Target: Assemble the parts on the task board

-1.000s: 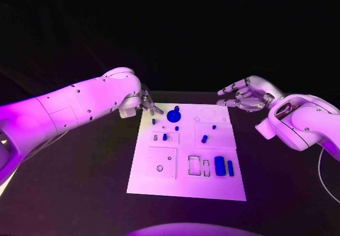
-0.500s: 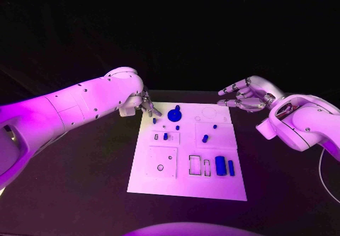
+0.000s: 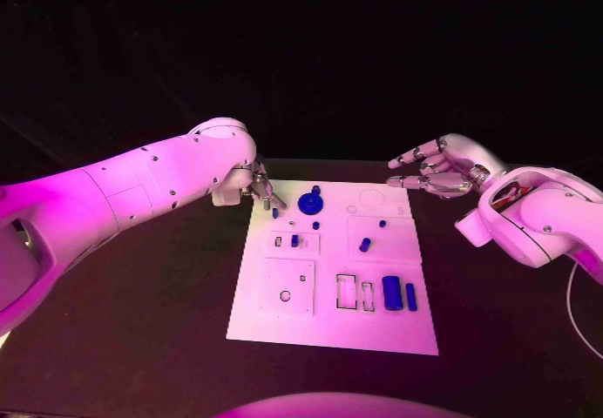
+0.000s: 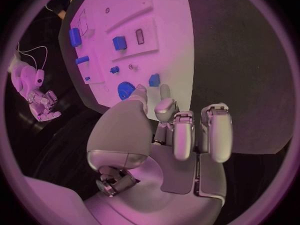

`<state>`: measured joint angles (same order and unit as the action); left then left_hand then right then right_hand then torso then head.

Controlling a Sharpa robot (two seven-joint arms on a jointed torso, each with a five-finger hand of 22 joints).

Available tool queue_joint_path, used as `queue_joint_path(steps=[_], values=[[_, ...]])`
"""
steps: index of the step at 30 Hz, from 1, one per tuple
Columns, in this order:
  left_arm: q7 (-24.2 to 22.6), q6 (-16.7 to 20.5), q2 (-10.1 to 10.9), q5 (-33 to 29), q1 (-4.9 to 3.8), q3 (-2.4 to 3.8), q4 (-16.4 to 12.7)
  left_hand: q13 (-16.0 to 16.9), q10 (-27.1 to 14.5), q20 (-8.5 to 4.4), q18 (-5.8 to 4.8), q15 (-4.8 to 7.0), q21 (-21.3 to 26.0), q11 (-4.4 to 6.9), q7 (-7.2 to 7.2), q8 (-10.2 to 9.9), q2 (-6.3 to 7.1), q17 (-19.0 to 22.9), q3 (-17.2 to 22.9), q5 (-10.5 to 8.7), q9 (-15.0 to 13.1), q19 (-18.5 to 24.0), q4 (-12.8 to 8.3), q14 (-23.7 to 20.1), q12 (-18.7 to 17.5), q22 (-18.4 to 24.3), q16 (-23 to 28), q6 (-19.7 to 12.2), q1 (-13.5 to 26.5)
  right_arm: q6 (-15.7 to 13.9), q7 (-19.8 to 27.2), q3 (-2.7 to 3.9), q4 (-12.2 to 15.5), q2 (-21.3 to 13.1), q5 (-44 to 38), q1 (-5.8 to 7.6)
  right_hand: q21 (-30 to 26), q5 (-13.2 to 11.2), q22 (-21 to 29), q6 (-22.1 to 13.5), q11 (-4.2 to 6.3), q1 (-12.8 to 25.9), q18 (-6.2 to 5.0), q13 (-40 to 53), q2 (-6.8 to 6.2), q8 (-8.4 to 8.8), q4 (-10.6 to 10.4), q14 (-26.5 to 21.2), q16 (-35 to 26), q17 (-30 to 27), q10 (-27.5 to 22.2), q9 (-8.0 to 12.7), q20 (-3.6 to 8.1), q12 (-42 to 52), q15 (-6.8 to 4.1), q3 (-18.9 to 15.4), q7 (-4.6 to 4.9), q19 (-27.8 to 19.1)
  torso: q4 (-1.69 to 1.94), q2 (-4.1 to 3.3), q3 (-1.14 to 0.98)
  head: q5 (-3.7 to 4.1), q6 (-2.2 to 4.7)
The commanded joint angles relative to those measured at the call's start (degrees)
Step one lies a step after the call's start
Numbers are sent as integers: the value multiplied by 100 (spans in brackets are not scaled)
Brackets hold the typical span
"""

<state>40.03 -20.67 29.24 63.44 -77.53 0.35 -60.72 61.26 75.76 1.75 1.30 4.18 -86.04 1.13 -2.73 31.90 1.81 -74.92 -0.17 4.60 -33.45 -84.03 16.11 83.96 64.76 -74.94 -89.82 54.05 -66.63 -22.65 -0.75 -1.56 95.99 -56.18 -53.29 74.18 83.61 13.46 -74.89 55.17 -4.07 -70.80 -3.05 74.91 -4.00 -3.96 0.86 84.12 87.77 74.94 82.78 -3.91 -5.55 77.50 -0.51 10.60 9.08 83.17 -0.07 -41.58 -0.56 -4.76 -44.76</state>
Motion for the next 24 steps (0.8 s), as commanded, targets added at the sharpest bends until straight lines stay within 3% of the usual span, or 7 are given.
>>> queue_joint_path(steps=[1, 9, 20, 24], values=[[88, -259, -22, -67, 3, -2, 8, 0, 38, 3, -6, 40, -26, 12, -4, 26, -63, -1508, -31, 19, -2, -381, -7, 604, 24, -1040, -18, 43, -37, 72, 22, 0, -3, 9, -14, -4, -25, 31, -3, 28, 24, 38, -9, 604, 23, 8, 3, 473, -37, 1016, -15, -3, 3, -28, 2, -29, -22, -42, 0, 1, 1, -9, -4], [89, -239, -48, -86, 13, -6, 23, -9, 46, -11, -5, 52, -20, 23, 5, 30, -190, -1508, 4, 28, 0, -380, -45, 604, 23, -1037, -18, 48, -191, 69, 23, 0, -20, 21, -14, -4, -25, 31, -3, 28, 24, 38, -9, 604, 23, 8, 3, 473, -37, 1016, -15, -3, 3, -28, 2, -29, -22, -42, -2, -1, 3, -8, -16], [72, -205, -82, -123, 25, -14, 64, -23, 45, -17, -4, 56, -16, 27, 9, 29, -242, -1508, 36, 31, 2, -379, -85, 604, 15, -1035, -18, 43, -303, 73, 23, 0, -31, 35, -14, -6, -26, 36, -1, 29, 25, 31, -9, 606, 30, 8, 2, 474, -36, 1019, -13, -3, 3, -25, 1, -29, -22, -42, -1, -1, 3, -5, -26], [64, -179, -92, -132, 28, -16, 82, -30, 44, -22, -4, 62, -14, 33, 16, 26, -330, -1508, 106, 37, 6, -378, -133, 604, 10, -1035, -18, 34, -426, 75, 23, 0, -30, 35, -14, -6, -26, 36, -1, 29, 25, 31, -9, 606, 30, 8, 2, 474, -36, 1019, -13, -3, 3, -25, 1, -29, -22, -42, -3, -2, 1, -5, -32]])
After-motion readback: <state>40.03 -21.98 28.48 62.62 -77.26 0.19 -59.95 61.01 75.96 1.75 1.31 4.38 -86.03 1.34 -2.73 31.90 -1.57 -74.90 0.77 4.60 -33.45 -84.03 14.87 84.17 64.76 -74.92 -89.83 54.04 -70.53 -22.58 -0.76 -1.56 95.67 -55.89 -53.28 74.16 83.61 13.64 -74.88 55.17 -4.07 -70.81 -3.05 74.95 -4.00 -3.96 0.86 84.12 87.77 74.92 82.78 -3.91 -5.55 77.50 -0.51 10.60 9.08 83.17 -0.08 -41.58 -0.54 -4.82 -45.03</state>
